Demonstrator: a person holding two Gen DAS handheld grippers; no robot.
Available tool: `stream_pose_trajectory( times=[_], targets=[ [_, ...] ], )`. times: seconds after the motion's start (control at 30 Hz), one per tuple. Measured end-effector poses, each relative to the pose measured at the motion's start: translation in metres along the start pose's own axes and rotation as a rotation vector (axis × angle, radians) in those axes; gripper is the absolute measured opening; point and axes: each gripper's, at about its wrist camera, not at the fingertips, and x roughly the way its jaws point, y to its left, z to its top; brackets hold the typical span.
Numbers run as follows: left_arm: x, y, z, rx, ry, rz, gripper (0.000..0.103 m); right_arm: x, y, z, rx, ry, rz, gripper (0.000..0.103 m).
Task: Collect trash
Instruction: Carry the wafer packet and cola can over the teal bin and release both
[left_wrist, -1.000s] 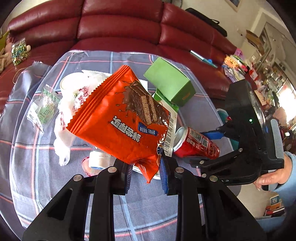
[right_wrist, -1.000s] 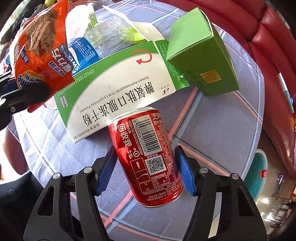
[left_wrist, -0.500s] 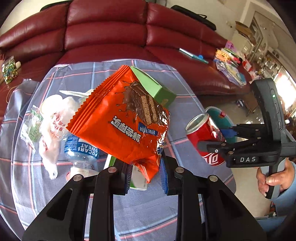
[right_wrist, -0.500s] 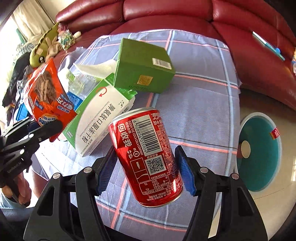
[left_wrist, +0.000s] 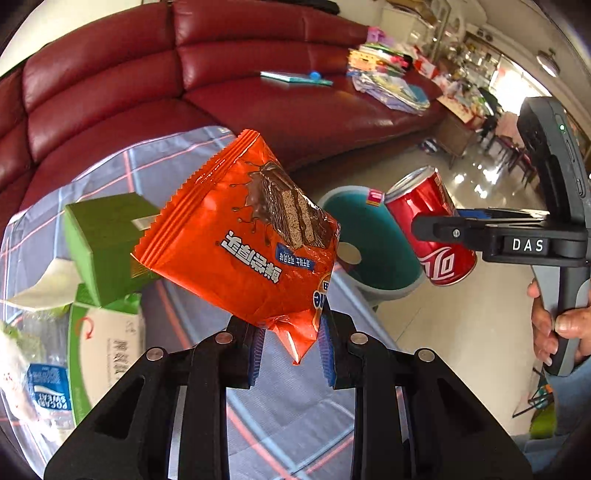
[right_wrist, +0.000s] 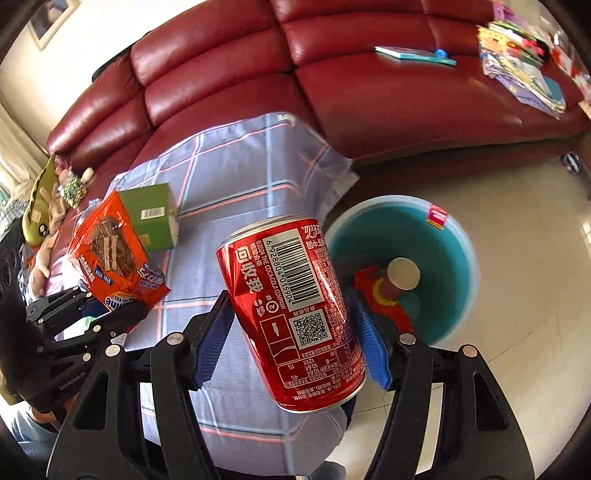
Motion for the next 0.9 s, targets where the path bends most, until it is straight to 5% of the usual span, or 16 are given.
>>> stream_pose_trajectory(
  times=[0.37, 0.7, 0.83, 0.9],
  targets=[
    [0.088, -0.088, 0.045, 0.155, 0.103, -0.073, 0.026, -0.006, -0.098, -0.01, 0.186, -0.046, -0.037, 0.061],
    [0.16, -0.105, 0.062, 0.159, 0.21, -0.098, 0.028, 0.019, -0.144, -0.016, 0.276, -0.001, -0.056, 0.062],
    [0.171, -0.105, 0.061, 0.169, 0.21, -0.069, 0.053, 0.028, -0.151, -0.016, 0.29, 0.014, -0.06, 0.062],
    [0.175, -0.104, 0.059, 0.17, 0.215, -0.055, 0.054, 0.031, -0.153, -0.015, 0.292, 0.019, -0.06, 0.062]
  ],
)
